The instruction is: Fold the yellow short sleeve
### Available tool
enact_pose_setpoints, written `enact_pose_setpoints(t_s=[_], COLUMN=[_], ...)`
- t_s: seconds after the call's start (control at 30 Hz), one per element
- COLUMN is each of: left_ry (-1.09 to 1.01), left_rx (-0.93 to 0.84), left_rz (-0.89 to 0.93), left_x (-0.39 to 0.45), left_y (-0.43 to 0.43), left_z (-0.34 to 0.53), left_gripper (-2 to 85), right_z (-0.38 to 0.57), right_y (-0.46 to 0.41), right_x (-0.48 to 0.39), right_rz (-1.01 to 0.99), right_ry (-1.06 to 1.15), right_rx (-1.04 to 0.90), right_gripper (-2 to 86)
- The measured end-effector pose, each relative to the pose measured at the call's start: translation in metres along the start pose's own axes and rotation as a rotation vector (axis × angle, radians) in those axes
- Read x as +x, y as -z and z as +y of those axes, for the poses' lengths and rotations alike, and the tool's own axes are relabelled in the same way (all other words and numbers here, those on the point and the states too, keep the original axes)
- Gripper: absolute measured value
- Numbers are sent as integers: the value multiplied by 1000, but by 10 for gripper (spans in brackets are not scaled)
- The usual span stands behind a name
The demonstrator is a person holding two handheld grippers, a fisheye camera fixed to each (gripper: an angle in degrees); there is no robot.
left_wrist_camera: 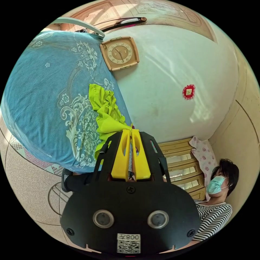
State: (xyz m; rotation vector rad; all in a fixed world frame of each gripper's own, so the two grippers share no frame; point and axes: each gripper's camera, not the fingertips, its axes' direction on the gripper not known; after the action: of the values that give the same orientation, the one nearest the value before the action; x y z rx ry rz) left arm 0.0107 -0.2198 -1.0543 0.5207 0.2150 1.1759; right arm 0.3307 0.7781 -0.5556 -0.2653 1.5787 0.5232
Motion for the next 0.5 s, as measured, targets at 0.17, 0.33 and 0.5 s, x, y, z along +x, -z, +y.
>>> enact_pose_setpoints(t_s=[0.17, 0.33, 0.5], left_ry=[-18, -26, 98], left_rx=[-43, -154, -160], left_rz=[47, 37, -22], left_x=[9, 8, -33], left_y=[-6, -17, -20], left_z=[13, 48, 79], left_gripper=[8, 8, 8], right_z=[17, 74, 102], right_y=[86, 188, 167], right_x=[2, 5, 47], right_rz=[8, 131, 208], right_ry=[133, 201, 97], right_rx=[72, 171, 160], right_gripper=[0, 0, 1])
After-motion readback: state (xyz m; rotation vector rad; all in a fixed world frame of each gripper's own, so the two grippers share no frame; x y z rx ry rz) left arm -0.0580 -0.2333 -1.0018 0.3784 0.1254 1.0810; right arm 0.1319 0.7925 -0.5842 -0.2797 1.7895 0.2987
